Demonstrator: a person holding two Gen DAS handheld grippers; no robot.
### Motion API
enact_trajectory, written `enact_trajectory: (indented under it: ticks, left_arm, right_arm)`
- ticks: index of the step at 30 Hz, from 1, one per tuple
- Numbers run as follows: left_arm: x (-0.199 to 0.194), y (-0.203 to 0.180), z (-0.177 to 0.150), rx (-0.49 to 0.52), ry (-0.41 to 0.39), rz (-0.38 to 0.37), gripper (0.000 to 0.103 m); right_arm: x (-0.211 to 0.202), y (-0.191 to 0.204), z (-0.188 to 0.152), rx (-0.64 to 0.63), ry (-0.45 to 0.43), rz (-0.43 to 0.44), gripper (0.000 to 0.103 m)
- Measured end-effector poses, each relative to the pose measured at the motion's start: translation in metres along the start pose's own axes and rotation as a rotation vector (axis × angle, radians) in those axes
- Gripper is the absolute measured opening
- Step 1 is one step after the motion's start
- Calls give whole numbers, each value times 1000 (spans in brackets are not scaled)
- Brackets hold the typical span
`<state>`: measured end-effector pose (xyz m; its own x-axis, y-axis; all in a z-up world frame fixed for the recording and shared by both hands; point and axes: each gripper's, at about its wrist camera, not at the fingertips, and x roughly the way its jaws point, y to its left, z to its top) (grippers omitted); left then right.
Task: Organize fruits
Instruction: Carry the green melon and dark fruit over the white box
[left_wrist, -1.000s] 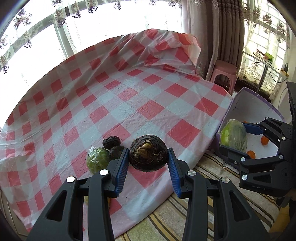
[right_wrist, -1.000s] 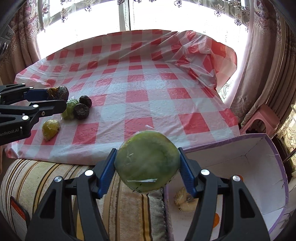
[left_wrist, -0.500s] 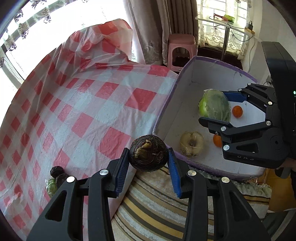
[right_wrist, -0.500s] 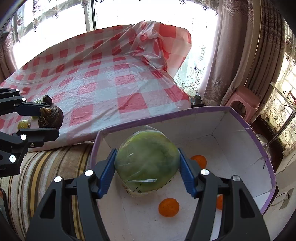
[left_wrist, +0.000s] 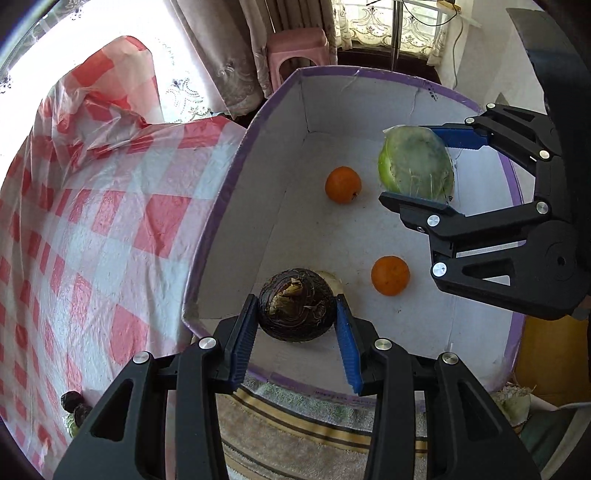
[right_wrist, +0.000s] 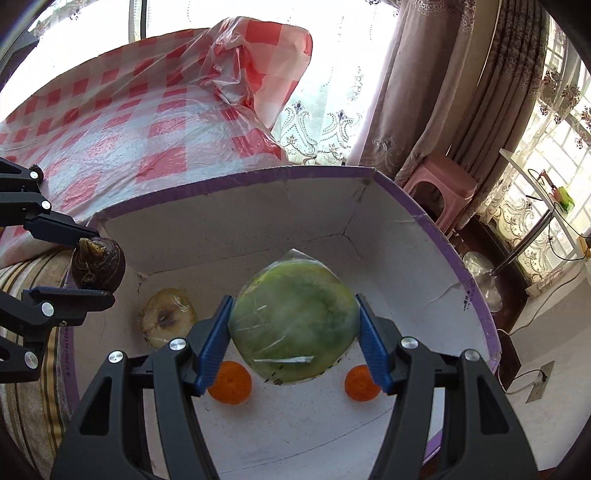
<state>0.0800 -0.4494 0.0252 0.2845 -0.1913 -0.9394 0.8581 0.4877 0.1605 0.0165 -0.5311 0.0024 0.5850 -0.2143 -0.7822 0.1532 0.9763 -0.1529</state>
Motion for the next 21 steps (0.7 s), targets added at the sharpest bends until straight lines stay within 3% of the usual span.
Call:
enact_trajectory:
  ticks: [7,21]
  left_arm:
    - [29,-23,7,123,72,-13,40]
    - [62,-21,-5,156,185,-39,40]
  right_arm:
    - [19,-2,-10,-31,63,-15,64]
    - [34,-6,-21,-81,118,-28,64]
